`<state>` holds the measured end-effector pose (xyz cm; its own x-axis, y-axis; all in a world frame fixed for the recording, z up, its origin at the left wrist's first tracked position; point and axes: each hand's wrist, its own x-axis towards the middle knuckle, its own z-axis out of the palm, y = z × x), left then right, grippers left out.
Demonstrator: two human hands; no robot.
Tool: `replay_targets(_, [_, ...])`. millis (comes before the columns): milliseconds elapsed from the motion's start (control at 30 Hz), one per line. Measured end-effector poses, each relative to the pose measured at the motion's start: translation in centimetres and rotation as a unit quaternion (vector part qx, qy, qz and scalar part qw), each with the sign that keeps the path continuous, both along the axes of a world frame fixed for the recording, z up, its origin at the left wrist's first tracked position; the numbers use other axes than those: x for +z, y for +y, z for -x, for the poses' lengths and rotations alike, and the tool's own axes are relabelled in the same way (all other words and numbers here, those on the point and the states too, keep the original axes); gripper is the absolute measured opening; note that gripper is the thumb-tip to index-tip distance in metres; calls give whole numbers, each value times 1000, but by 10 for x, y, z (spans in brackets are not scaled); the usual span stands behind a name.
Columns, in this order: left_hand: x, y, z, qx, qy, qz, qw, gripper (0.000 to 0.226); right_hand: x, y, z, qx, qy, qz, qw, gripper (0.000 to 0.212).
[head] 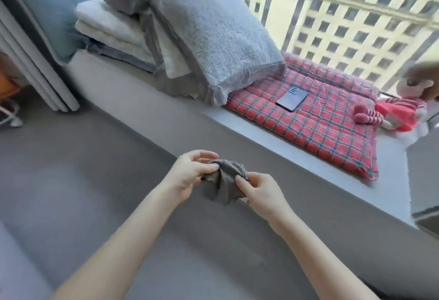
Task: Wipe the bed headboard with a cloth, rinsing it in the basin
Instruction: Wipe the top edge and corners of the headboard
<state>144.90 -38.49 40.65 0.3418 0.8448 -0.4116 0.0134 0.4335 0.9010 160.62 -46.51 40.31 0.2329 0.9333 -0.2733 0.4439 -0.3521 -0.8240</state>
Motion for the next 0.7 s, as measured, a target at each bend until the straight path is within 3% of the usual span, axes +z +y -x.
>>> replay_targets(200, [81, 35, 119, 34, 106, -59, 992, 14, 89, 86, 95, 82, -62, -13, 995, 21])
replay_targets(400, [126, 52, 227, 144, 196, -64, 968, 10, 149, 151, 199, 204, -179, -45, 961, 24])
replay_targets(600, [138, 64, 321, 262, 241, -11, 934, 21, 164, 202, 291, 285, -113, -33, 951, 43])
replay_targets(700, [141, 83, 361, 304, 251, -10, 919, 16, 163, 242, 339, 340, -94, -21, 936, 40])
